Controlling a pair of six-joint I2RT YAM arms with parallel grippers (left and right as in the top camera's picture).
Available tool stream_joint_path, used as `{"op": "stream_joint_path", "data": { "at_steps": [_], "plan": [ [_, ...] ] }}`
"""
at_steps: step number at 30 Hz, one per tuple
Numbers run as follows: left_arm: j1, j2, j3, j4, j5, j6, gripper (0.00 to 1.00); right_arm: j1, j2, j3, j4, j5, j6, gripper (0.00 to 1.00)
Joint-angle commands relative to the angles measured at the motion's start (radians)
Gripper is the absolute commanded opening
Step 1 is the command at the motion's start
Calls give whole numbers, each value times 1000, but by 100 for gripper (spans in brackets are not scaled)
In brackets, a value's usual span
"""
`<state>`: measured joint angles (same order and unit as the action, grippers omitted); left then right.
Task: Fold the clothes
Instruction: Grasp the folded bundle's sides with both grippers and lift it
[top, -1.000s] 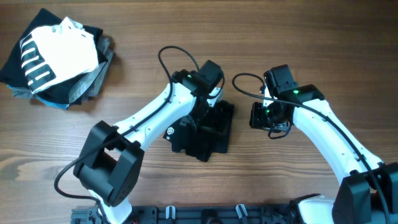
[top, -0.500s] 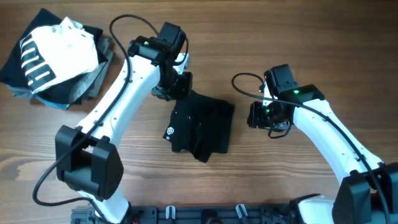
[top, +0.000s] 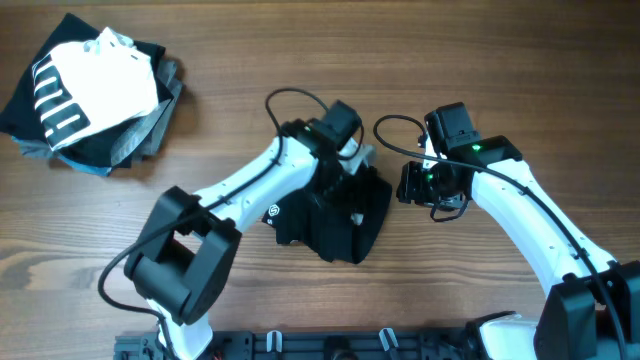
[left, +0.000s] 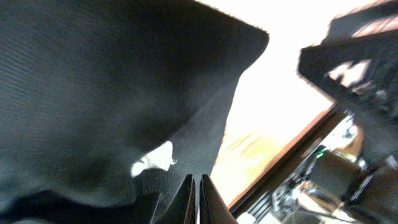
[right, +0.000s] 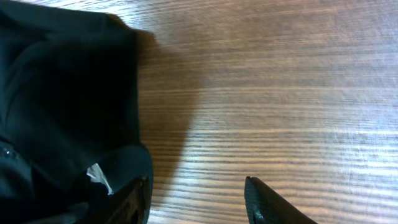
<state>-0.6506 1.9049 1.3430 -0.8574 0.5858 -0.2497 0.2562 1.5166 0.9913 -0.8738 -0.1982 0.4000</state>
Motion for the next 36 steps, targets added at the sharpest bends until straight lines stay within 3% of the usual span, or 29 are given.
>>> {"op": "stream_joint_path", "data": {
  "at_steps": [1, 3, 4, 9, 12, 13, 15, 18, 20, 22, 27, 32, 33, 34, 35, 36],
  "plan": [
    [86, -71, 89, -107, -25, -23, 9, -2, -9, 16, 53, -151, -235, 53],
    [118, -87, 89, -176, -46, -20, 14, -1, -8, 16, 101, -300, -409, 53],
    [127, -87, 89, -208, -61, -19, 18, 1, -8, 14, 124, -329, -420, 50],
    [138, -87, 28, -303, -156, -22, 27, 39, 40, 14, 232, -329, -382, 31],
    [139, -87, -45, -294, -161, -47, 32, 80, 156, 14, 246, -291, -371, 20],
    [139, -87, -69, -287, -161, -47, 32, 91, 207, 14, 253, -275, -370, 11],
    [139, -87, -103, -279, -161, -48, 34, 95, 285, 14, 267, -208, -294, 7],
    [151, -87, -189, -227, -192, -71, 29, 82, 385, 14, 270, -115, -138, 6],
    [172, -87, -264, -146, -237, -126, 10, 64, 408, 14, 260, -116, -138, 5],
    [198, -87, -350, 5, -236, -157, 4, 60, 404, 15, 260, -116, -146, 6],
    [314, -86, -387, 290, -235, -159, 4, 61, 404, 15, 249, -133, -197, 6],
    [437, -87, -298, 352, -185, -147, 6, 61, 404, 15, 206, -184, -245, 6],
    [451, -90, -270, 324, -147, -147, 17, 61, 404, 16, 204, -184, -247, 7],
    [464, -95, -238, 267, -95, -147, 32, 60, 404, 16, 204, -184, -245, 7],
    [471, -98, -220, 222, -61, -147, 53, 60, 404, 16, 205, -184, -243, 7],
    [478, -104, -208, 177, -36, -147, 64, 60, 404, 16, 208, -183, -243, 7]
  ]
}}
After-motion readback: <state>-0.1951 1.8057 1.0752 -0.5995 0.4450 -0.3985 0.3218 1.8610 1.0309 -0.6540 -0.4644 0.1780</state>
